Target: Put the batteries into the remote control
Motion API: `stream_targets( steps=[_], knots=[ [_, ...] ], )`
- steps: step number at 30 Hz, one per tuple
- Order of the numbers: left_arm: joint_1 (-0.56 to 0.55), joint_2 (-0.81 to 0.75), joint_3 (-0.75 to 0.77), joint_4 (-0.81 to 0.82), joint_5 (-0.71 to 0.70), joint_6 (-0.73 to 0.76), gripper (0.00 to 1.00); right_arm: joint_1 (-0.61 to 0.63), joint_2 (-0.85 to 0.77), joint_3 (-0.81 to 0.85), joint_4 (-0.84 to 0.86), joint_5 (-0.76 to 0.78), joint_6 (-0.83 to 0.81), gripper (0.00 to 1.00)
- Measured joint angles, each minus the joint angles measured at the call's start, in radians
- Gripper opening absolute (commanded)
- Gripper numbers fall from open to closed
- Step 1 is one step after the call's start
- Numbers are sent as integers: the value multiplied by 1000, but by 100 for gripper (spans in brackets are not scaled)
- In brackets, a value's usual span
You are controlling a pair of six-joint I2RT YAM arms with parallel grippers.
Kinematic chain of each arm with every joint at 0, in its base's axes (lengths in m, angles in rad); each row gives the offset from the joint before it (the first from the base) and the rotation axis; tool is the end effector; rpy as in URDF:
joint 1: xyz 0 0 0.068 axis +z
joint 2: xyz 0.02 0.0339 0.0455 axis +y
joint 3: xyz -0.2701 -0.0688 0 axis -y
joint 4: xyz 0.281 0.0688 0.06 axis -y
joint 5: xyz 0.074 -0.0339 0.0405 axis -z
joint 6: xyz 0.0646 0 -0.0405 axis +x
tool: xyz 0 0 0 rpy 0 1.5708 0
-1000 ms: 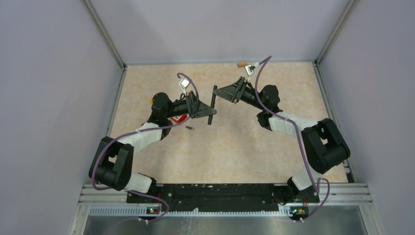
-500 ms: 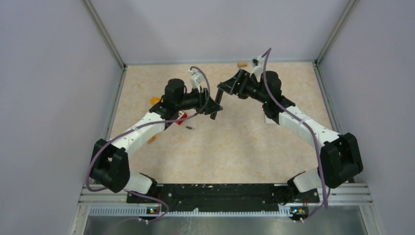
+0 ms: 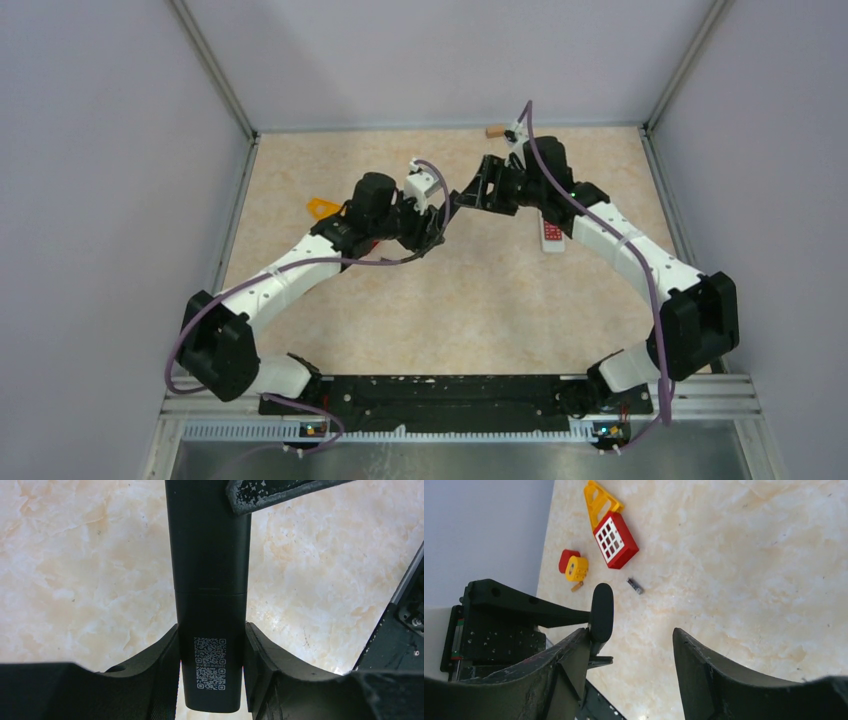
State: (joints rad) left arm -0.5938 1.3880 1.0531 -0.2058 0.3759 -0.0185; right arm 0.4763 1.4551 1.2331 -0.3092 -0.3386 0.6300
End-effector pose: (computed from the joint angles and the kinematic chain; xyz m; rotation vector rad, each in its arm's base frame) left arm 0.2942 -0.2272 0.2744 0.8321 1.9964 -0.7568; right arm 0.3390 0.1990 0.3101 -0.0462 2.2372 0.9935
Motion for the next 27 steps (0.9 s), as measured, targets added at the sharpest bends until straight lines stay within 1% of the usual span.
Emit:
stream_targets(
  steps=[8, 11, 13, 17, 19, 20, 21, 22, 23, 24, 25, 27],
  knots=[
    [-25, -29, -32, -7, 0, 63, 1, 0, 31, 5, -31, -113, -24, 60],
    [-35, -34, -34, -6, 1, 80, 3, 0, 54, 5, -18, -162, -16, 56],
    [-42, -41, -37, -6, 1, 97, 5, 0, 68, 5, -7, -192, -10, 48],
    [-46, -58, -56, -11, 0, 122, 7, 0, 93, 5, 24, -286, 9, 24],
    [-47, -73, -69, -11, -3, 129, 12, 0, 97, 0, 49, -332, 29, 14],
    [-47, -80, -75, -10, -5, 130, 19, 0, 97, -6, 63, -353, 47, 10],
    [-49, -91, -84, -6, -13, 133, 38, 0, 97, -11, 72, -363, 54, 7],
    [-50, -101, -91, -4, -24, 132, 66, 0, 97, -18, 84, -368, 66, 5],
    [-51, -112, -98, -2, -34, 129, 85, 0, 97, -26, 94, -376, 80, 4],
    [-51, -122, -106, 3, -40, 121, 96, 0, 97, -37, 116, -386, 88, 4],
    [-52, -130, -110, 8, -47, 117, 98, 0, 93, -55, 146, -391, 98, 3],
    [-51, -144, -111, 21, -64, 96, 99, -3, 79, -97, 200, -388, 122, 1]
  ],
)
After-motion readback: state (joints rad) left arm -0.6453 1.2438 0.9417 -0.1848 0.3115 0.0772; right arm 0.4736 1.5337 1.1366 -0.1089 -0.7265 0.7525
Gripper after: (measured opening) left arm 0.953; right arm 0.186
